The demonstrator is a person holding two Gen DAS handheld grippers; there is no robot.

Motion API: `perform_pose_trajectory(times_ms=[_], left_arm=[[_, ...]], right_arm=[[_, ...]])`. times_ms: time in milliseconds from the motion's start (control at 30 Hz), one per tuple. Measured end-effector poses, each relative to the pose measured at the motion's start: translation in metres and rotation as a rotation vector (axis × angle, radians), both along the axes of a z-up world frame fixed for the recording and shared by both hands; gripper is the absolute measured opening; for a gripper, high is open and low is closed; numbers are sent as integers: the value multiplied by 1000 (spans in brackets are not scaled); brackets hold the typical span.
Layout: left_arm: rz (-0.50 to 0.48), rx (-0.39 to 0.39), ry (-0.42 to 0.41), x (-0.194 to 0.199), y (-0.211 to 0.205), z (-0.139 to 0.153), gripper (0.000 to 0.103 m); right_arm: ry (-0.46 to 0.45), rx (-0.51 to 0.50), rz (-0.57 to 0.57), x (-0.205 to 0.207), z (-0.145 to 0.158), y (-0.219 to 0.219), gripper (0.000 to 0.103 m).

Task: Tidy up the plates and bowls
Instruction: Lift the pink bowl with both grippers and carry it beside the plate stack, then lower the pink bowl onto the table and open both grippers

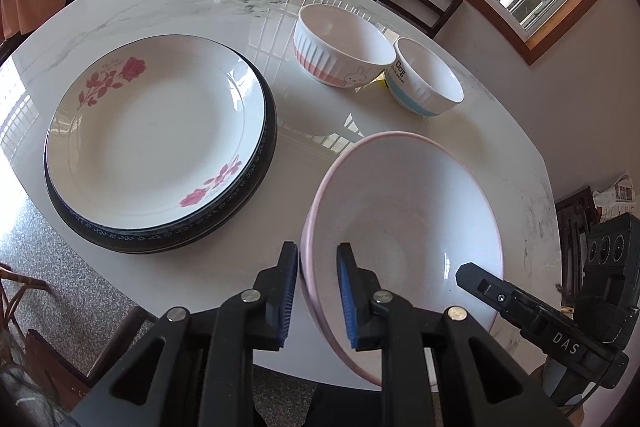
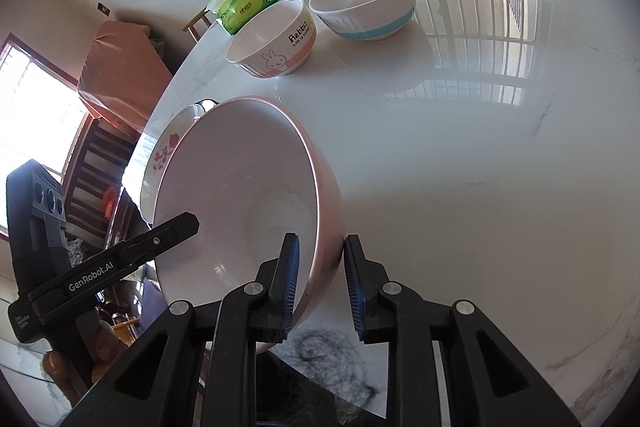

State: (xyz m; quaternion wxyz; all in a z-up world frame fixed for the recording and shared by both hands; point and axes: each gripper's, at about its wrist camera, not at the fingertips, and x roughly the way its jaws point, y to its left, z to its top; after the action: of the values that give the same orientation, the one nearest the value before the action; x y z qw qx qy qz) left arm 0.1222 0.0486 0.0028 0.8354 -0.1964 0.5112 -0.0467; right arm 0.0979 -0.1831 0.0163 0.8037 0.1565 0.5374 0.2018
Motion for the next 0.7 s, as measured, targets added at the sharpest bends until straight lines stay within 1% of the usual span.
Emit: perform_pose_trajectory(times_ms=[67,133,167,200,267,300,400,467,533,600,700], left_arm=[[2,-5,-12,-1,3,0,21],[6,8,-16,-1,5,0,22],[11,2,-19,-2,8,0,23],[14,-9,-22,-3,10,0,27],[31,-14,-41,-9,15,3,57],[45,-5,-62,-13,16,6,60],[47,-13,-119,-28,18,17,62],[51,12,-163,-39,17,27,62],[18,39,-234,-50,13,38,62],[-35,50,-281,-59,9,46,62],[-67,31,-332,-69,11,54,62]], right_arm=[[-15,15,-3,-1,2,0,27],[-38,18,-11,-2,6,-2,27],[-56,19,-17,-3,9,-3,27],[-74,29,-22,-4,12,-5,28],[-102,39,-38,-6,18,-8,28],[-121,45,-47,-8,22,-11,28],[-163,49,-73,-12,31,-19,28],[-171,67,-92,-14,34,-26,29],[-170,74,-102,-15,35,-31,31],[-165,85,-111,-16,36,-34,32],[-160,111,-108,-18,38,-36,32]])
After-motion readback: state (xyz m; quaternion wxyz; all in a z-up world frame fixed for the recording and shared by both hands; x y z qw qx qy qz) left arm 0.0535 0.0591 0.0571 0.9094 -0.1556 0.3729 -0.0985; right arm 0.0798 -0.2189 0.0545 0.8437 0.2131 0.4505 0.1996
